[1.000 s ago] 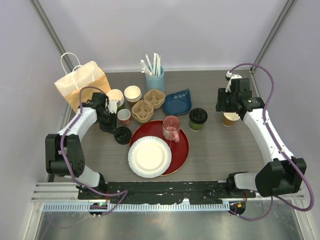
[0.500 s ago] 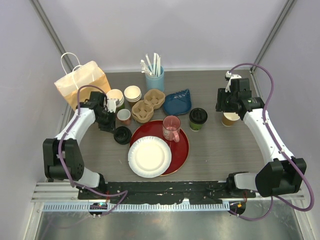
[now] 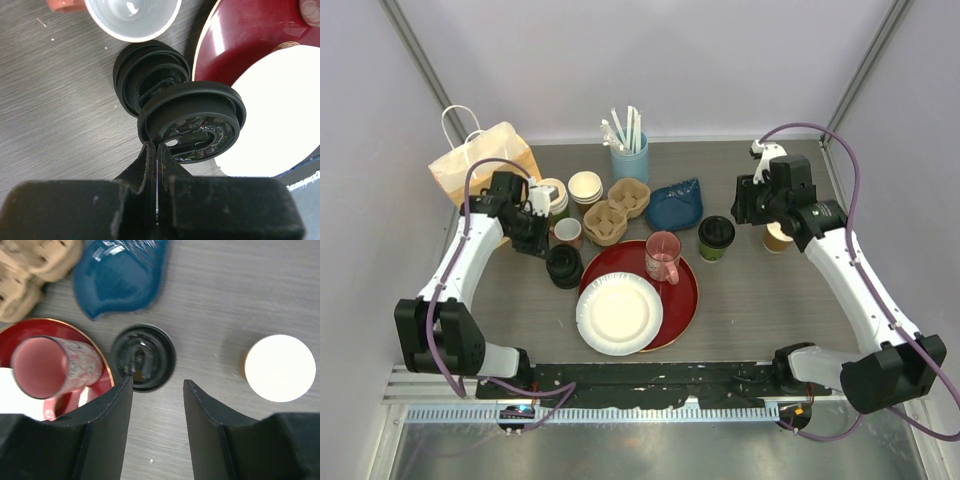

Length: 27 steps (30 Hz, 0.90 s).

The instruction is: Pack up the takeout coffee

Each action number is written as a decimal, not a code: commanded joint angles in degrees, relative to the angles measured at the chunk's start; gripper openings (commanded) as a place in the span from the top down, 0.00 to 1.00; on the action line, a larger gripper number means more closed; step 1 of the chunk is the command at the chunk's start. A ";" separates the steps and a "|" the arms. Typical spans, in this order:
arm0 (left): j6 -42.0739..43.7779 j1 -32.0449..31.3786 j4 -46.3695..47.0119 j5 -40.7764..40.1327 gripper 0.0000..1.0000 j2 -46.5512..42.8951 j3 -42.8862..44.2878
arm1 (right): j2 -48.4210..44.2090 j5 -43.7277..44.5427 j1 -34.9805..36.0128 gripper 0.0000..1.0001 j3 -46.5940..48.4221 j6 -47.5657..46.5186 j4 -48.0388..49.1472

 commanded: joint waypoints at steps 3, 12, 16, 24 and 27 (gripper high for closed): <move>2.91 -2.71 -6.13 0.37 1.00 -3.50 7.04 | -1.23 -5.52 8.84 0.50 6.28 6.65 7.86; 2.47 -12.03 -11.84 -3.60 1.00 -3.67 16.62 | 10.11 -1.59 31.71 0.32 13.41 2.99 13.66; 1.50 -13.52 -12.55 -1.65 1.00 -3.24 18.64 | 5.73 -9.81 35.76 0.32 3.67 -7.01 30.56; -1.47 -15.28 -11.85 -1.13 1.00 -2.53 19.17 | -2.02 -24.96 40.85 0.33 -13.47 -36.29 54.86; -5.94 -15.11 -10.01 -1.56 1.00 -3.32 18.38 | 0.00 -13.14 46.90 0.41 -14.28 -36.07 61.19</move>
